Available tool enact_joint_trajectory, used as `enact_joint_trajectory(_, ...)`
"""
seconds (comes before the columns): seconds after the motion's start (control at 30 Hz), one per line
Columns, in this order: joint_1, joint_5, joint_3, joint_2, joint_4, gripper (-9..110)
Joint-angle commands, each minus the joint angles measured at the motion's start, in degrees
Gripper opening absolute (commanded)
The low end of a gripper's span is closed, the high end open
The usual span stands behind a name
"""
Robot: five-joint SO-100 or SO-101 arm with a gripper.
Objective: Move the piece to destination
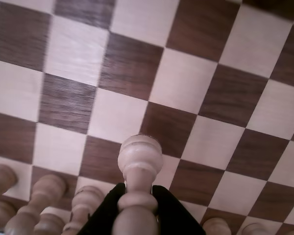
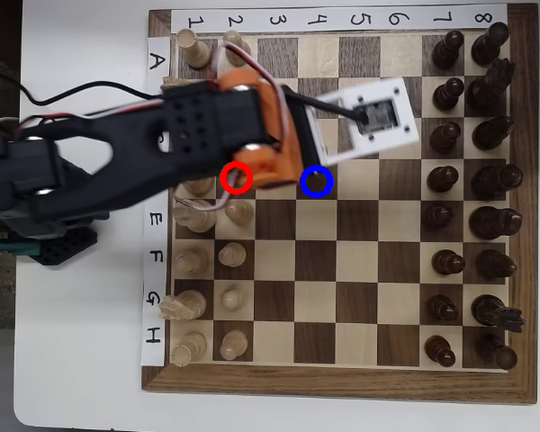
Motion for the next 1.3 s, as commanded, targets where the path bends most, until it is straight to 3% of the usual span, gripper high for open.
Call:
enact_joint_trajectory(0.0,1.4,-0.2,-1.7,-0.4,-1.9,0)
enact_joint_trajectory(1.27,4.0,-0.2,5.1,-5.8,-7.5,0)
